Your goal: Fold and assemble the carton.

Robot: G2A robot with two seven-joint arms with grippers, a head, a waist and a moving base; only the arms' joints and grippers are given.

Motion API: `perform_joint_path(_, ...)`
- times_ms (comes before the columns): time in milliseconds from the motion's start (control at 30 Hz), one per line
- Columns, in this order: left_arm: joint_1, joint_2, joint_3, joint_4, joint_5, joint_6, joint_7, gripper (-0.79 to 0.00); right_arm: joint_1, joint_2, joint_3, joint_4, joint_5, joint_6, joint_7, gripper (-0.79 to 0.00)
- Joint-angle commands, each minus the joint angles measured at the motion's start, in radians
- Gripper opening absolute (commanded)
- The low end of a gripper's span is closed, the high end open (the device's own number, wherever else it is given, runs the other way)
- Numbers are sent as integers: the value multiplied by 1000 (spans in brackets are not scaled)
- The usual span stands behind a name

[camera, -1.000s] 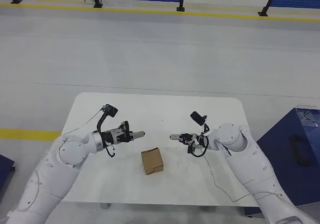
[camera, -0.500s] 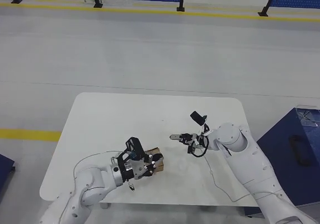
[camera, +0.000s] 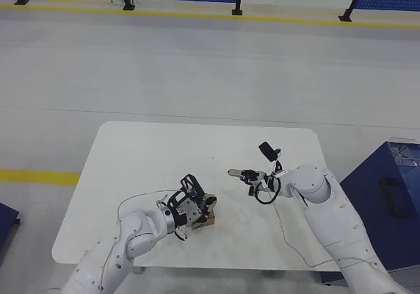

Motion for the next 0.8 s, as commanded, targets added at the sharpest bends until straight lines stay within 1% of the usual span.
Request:
perform_joint_path(0,1,-1,1,5,-3,-7,-15,-785,0,0,0,0,0,0,0,0)
perform_joint_path(67,-5,-1,6,18,-10,-28,-47,-785,0,0,0,0,0,0,0,0)
perform_joint_path(167,-11,-5,17,32,-10,-28,-69,-785,0,0,0,0,0,0,0,0)
perform_joint_path(333,-30,-17,40,63,-1,11,-112,-785,0,0,0,0,0,0,0,0)
perform_joint_path(400,-31,-22,41,63,-19,25,-85,-785,0,0,0,0,0,0,0,0)
perform_joint_path(433,-31,-23,40,65,-35,14,-79,-785,0,0,0,0,0,0,0,0)
perform_joint_path(567,-22,-22,23,46,-27,18,-40,-785,0,0,0,0,0,0,0,0)
perform_joint_path(667,-17,-21,16,47,-16,22,-53,-785,0,0,0,0,0,0,0,0)
perform_joint_path(767,-21,-24,26,60,-7,29,-85,-785,0,0,0,0,0,0,0,0)
